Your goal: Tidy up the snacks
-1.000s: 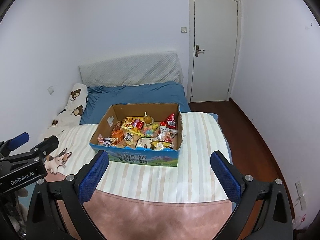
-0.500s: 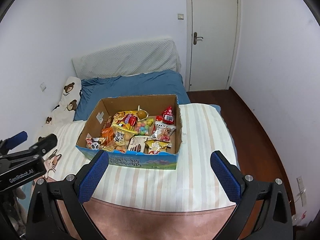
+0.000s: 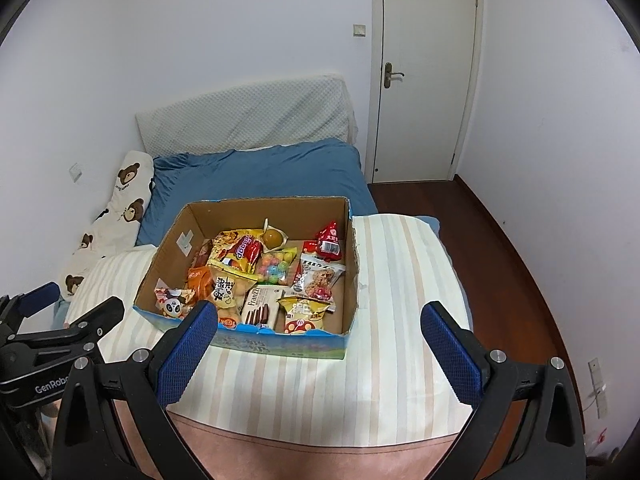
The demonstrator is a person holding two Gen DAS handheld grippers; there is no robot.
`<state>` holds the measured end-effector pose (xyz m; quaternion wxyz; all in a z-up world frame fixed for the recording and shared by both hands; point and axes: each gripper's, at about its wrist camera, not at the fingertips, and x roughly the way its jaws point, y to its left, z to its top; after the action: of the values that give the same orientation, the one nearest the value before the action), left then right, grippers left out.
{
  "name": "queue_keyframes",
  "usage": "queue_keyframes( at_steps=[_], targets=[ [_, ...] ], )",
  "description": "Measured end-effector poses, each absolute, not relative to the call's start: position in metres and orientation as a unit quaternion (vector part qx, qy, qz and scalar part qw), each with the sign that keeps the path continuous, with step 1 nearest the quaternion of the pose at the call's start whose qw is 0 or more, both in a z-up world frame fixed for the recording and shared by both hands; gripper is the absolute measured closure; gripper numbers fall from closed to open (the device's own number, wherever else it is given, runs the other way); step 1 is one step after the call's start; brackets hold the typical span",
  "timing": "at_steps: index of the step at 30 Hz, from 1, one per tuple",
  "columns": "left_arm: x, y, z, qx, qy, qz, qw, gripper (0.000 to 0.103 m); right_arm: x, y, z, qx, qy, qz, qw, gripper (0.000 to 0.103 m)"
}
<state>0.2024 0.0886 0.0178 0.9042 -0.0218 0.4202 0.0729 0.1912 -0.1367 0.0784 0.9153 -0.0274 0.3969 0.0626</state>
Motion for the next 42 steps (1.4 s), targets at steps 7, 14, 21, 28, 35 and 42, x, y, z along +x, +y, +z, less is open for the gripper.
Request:
queue_keyframes(
  at_steps=[7,14,21,28,35,42],
  targets=[
    [0.202,0.090,0.021,-0.024,0.414,0.070,0.907,0.000,0.192,-0.136,0.077,-0.027,0.395,0.060,0.916,0.000],
    [0.201,0.091,0.023,-0.028,0.412,0.068,0.908,0.000,0.186,-0.136,0.079,-0.026,0.393,0.062,0.917,0.000],
    [0.198,0.093,0.026,-0.033,0.405,0.072,0.911,0.000,0.180,-0.137,0.080,-0.026,0.394,0.065,0.917,0.000],
    [0.195,0.092,0.028,-0.033,0.402,0.072,0.912,0.000,0.175,-0.137,0.084,-0.024,0.389,0.066,0.919,0.000],
    [0.192,0.089,0.029,-0.033,0.400,0.074,0.913,0.000,0.173,-0.139,0.086,-0.020,0.388,0.066,0.919,0.000],
    [0.188,0.086,0.033,-0.033,0.393,0.074,0.916,0.000,0.172,-0.140,0.089,-0.019,0.385,0.065,0.920,0.000]
  ],
)
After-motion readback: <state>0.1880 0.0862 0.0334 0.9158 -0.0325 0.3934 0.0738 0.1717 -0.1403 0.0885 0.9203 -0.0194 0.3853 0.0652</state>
